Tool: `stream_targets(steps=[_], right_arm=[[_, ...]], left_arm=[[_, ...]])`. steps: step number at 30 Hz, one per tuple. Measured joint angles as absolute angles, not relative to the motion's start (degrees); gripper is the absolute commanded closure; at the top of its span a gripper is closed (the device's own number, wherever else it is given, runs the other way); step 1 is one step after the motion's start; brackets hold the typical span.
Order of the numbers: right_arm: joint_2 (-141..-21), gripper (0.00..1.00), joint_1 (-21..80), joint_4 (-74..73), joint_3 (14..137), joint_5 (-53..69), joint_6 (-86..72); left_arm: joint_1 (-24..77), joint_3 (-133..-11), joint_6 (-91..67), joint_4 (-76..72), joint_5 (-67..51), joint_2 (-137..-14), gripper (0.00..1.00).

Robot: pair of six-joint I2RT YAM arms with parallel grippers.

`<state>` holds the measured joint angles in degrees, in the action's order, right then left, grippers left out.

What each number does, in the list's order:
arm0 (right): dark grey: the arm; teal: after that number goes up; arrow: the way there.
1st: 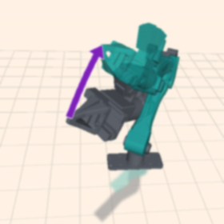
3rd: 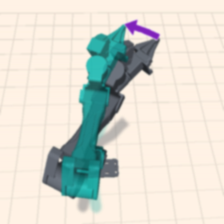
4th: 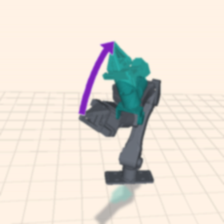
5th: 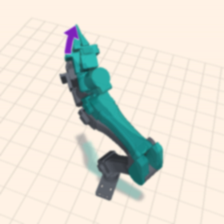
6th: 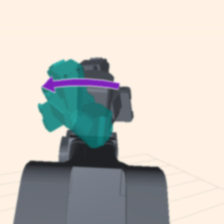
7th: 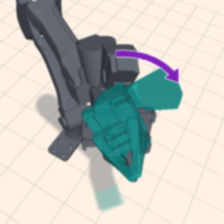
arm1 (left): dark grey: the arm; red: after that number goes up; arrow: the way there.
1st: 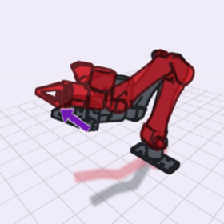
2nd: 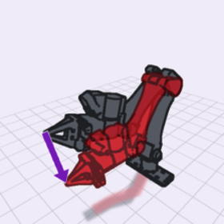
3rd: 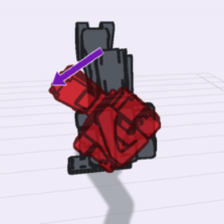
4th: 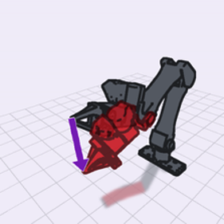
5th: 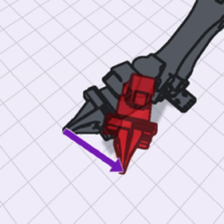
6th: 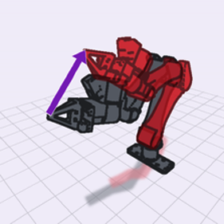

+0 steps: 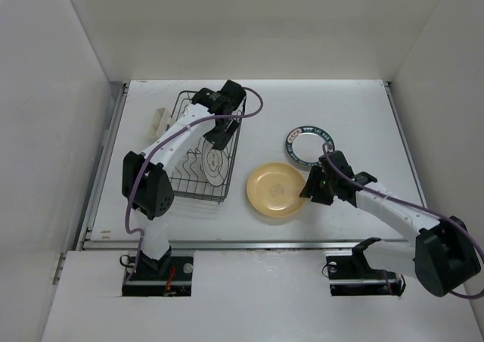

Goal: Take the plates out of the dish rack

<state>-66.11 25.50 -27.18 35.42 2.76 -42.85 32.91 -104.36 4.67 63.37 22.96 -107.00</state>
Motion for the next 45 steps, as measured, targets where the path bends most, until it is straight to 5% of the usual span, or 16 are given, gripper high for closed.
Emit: stream_targets(steps=[5,9,15,20,27,37,45], right_arm=[[-69.6,0.5,25.6,-24.5,35.6,2.2,-42.2],[-73.3,0.5,25.6,-21.8,35.7,2.3,-42.0],[-73.2,0.5,25.6,-21.5,36.0,2.3,-41.8],[-69.6,0.47,25.6,-22.7,37.8,1.9,-41.3],[-66.5,0.0,26.2,-26.6,43.5,0.8,-38.8],[-63.8,0.0,26.3,-22.4,52.6,12.6,-32.2],[-73.2,0.0,26.3,-4.3,56.1,30.8,-31.6]], left_arm=[[32.9,-102.7,4.7,62.8,23.8,-107.0,0.48],[32.9,-101.6,4.9,62.8,23.6,-107.1,0.56],[32.3,-102.1,3.9,62.7,20.9,-108.1,1.0],[31.7,-107.6,2.5,64.5,15.6,-108.7,1.0],[30.9,-119.5,2.6,70.1,16.7,-110.7,1.0],[30.5,-125.1,3.3,68.6,16.4,-104.0,1.0],[28.1,-125.1,4.9,65.4,-4.6,-98.1,1.0]])
